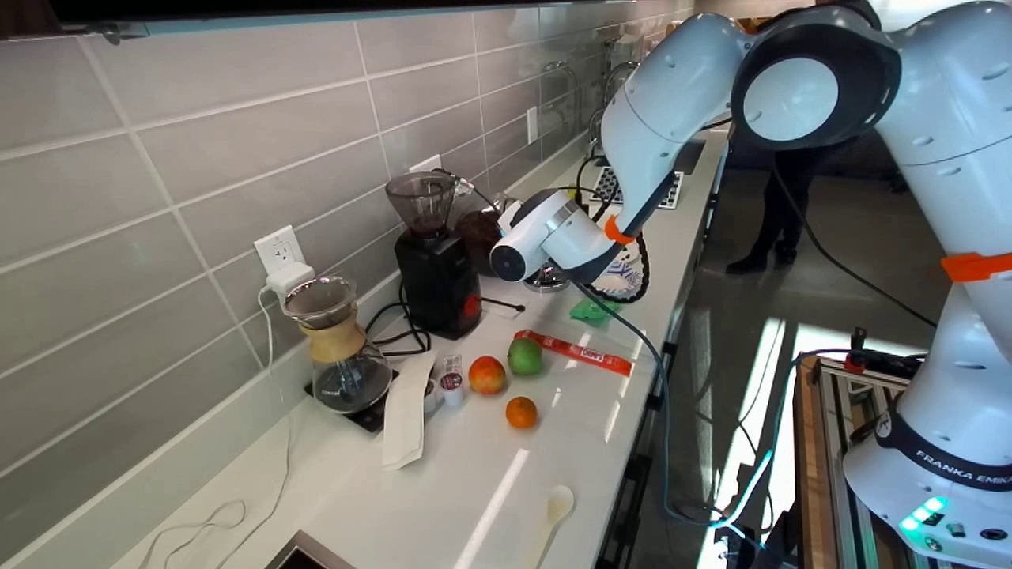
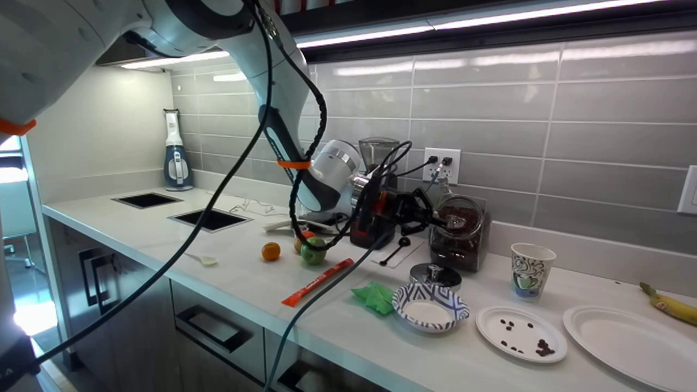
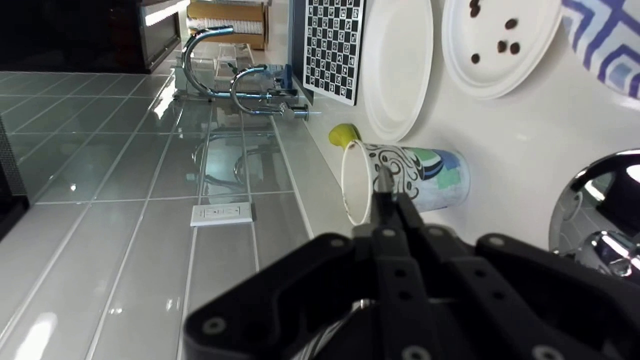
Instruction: Scoop some of the beans in the jar and put them on the plate
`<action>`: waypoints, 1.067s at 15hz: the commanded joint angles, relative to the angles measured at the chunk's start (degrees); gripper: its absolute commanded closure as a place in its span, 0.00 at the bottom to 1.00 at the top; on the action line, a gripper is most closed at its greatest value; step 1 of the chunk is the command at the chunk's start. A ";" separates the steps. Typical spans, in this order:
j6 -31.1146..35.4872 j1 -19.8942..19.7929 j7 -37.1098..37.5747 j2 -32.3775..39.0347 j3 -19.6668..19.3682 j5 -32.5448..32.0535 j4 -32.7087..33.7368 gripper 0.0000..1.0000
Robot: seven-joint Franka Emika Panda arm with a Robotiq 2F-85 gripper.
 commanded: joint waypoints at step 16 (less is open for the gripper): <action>-12.66 -1.75 6.97 -14.28 4.52 22.70 -19.08 0.99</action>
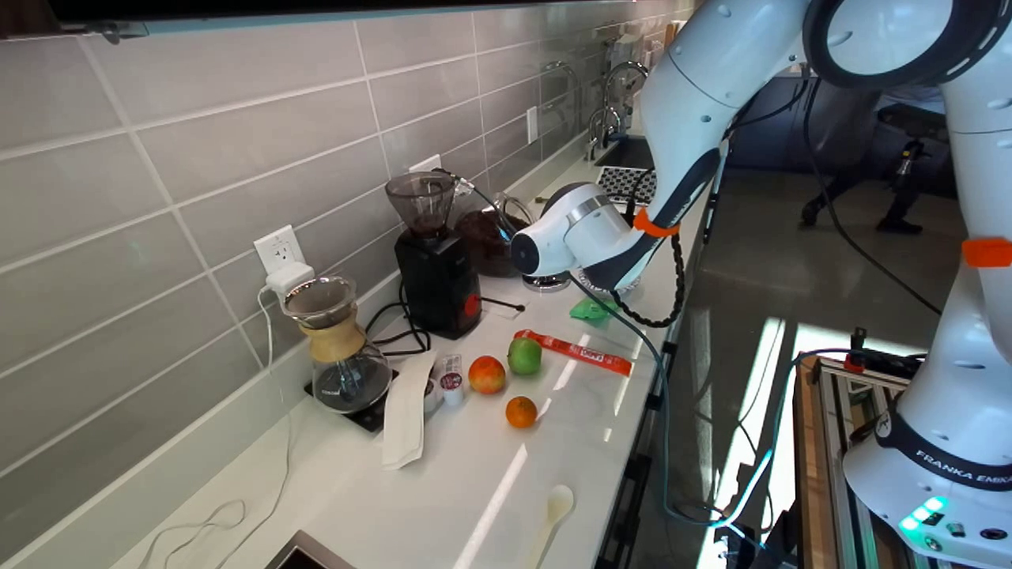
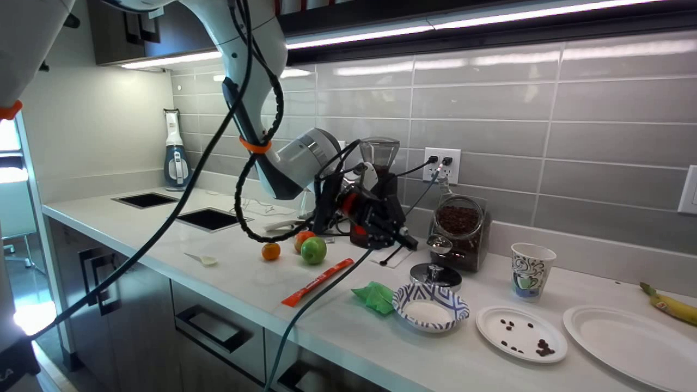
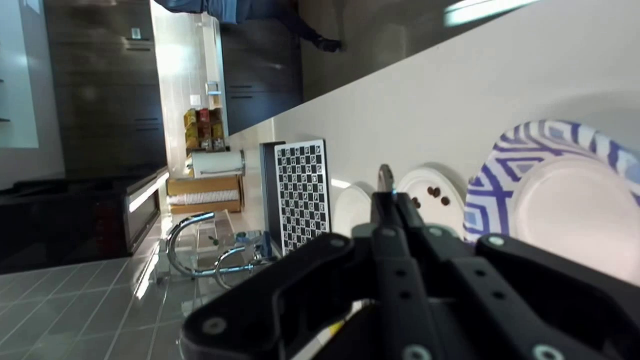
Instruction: Scoop some of the beans in the jar and put them on the plate
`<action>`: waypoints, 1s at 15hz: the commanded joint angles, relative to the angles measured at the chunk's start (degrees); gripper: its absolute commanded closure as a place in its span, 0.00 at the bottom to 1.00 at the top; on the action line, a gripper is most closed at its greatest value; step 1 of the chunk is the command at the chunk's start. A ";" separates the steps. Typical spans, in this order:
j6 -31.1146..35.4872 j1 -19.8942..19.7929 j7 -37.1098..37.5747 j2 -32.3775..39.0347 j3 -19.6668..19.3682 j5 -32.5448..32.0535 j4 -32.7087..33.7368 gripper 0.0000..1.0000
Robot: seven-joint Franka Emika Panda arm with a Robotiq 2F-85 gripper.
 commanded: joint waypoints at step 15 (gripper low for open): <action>17.70 -6.77 -14.93 -7.87 -2.04 23.78 -4.87 0.99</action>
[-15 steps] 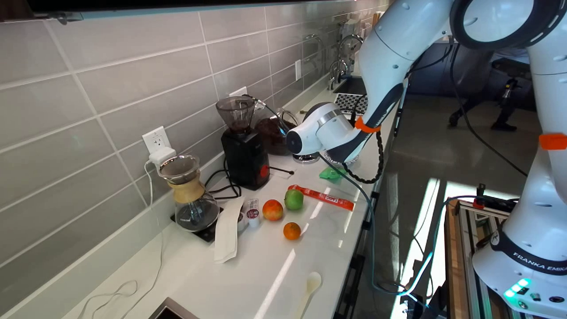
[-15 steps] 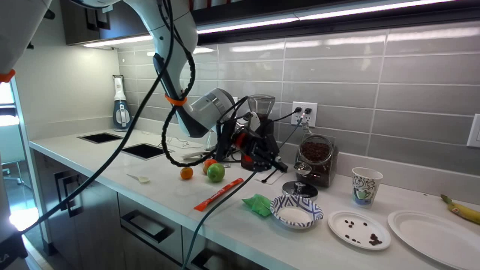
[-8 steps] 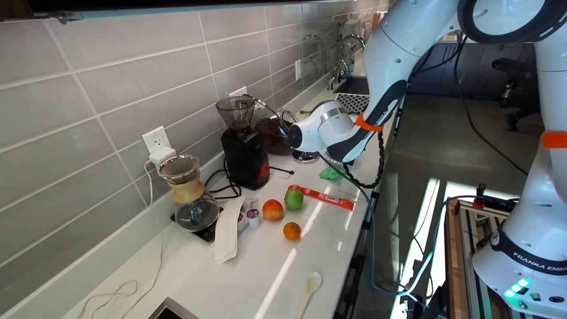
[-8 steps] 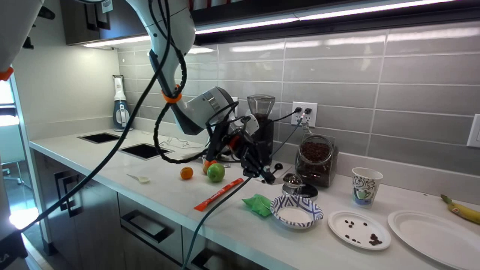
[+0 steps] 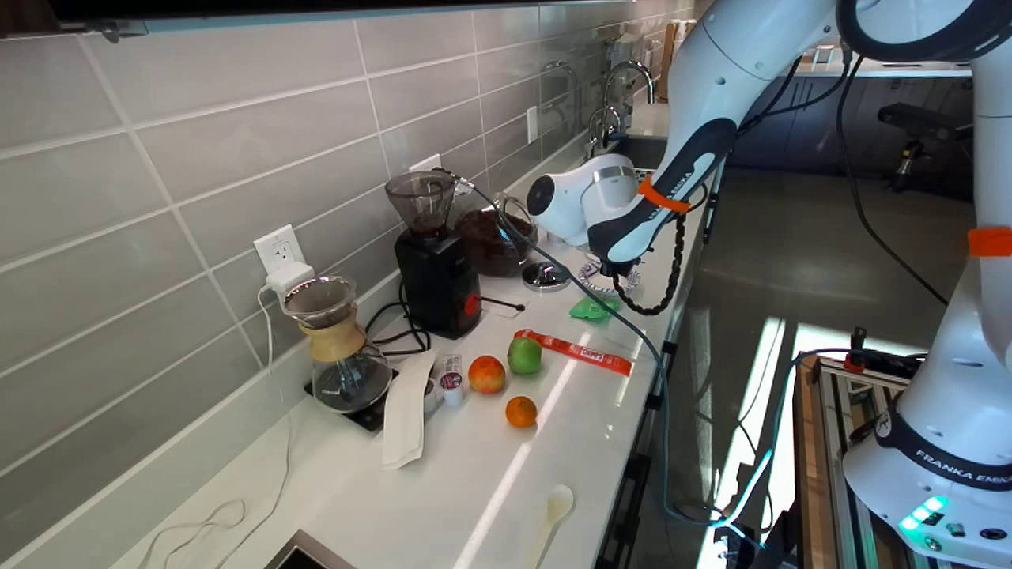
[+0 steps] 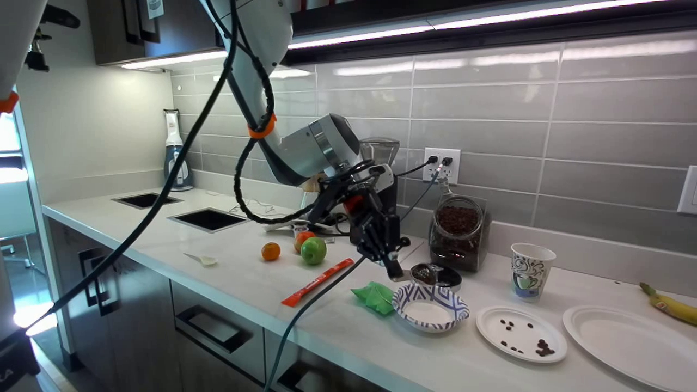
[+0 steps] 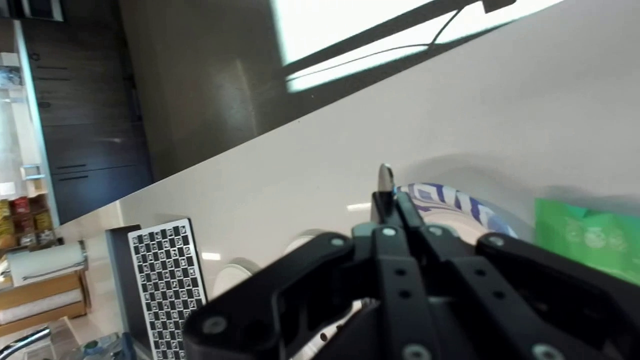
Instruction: Scoop some of the beans in the jar and put them on the plate
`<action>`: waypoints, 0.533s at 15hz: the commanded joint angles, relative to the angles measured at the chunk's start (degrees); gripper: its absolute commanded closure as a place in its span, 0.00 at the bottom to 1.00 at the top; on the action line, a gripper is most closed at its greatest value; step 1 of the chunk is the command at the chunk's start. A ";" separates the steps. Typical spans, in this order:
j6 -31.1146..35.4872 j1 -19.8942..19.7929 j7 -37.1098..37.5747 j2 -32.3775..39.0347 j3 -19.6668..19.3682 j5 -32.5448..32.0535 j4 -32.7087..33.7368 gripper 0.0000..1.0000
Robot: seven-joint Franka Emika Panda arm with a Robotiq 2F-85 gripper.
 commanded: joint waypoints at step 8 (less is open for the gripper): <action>15.17 -3.43 -19.02 -5.68 -4.90 16.54 -4.35 0.99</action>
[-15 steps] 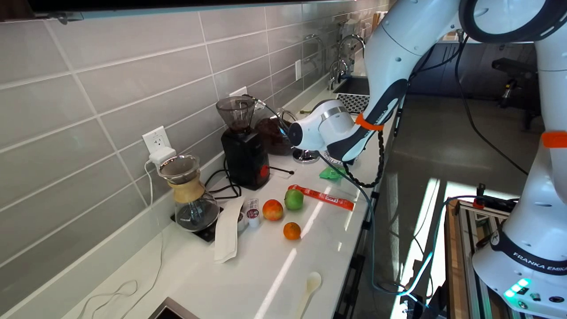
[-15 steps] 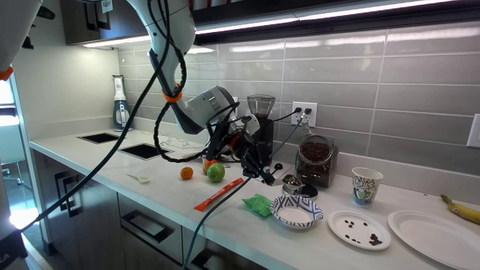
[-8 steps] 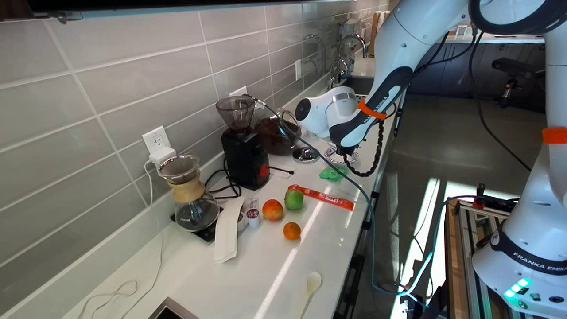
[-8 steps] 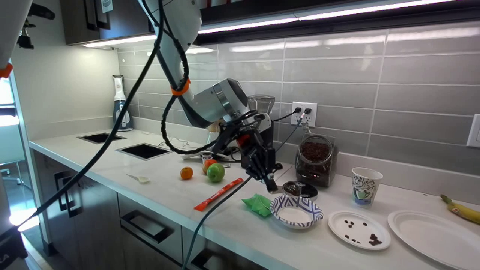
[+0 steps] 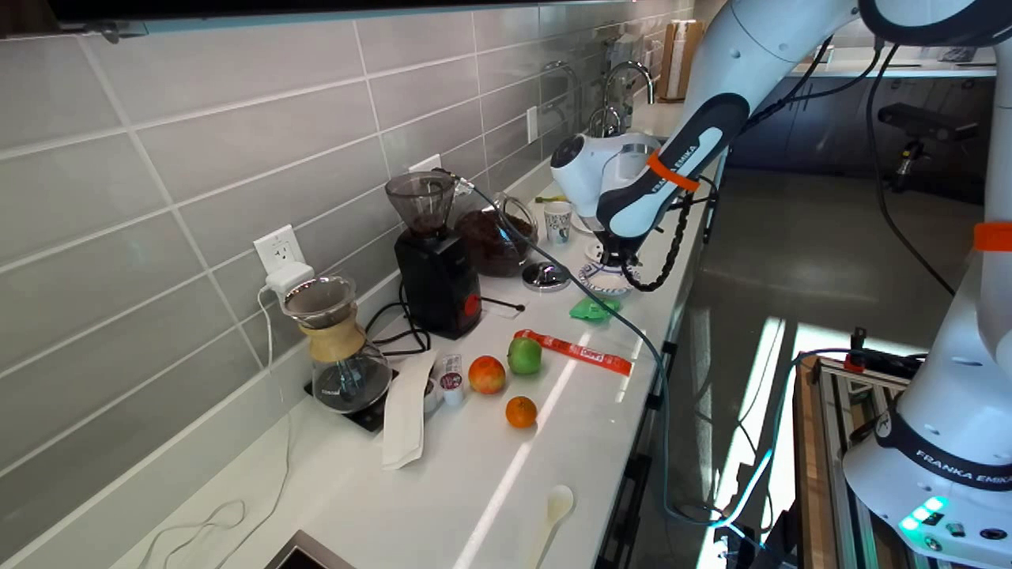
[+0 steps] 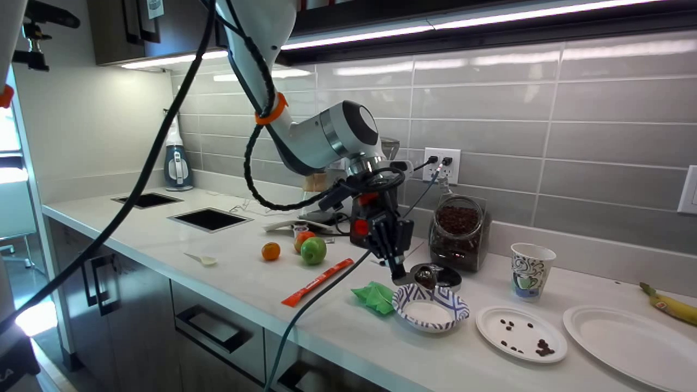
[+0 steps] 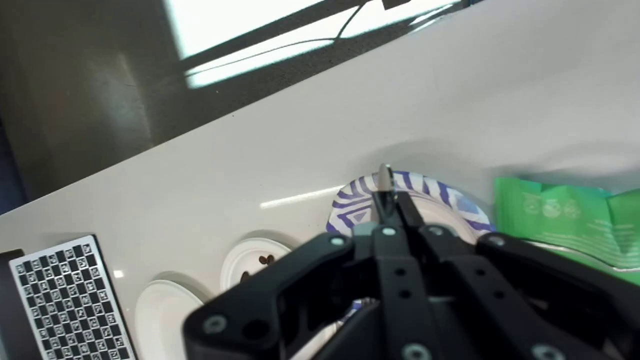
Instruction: Scoop some of the beans in the jar and put them on the plate
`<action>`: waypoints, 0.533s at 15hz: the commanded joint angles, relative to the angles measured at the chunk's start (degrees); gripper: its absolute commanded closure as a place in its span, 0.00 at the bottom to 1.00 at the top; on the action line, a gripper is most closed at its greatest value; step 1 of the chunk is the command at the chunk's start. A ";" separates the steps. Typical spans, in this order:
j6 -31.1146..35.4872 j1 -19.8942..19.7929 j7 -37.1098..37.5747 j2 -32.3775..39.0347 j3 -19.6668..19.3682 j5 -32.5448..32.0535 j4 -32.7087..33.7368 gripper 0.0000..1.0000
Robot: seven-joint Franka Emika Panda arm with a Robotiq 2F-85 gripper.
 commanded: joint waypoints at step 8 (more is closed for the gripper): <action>9.76 -2.72 -20.18 -3.11 -4.02 17.06 -3.73 0.99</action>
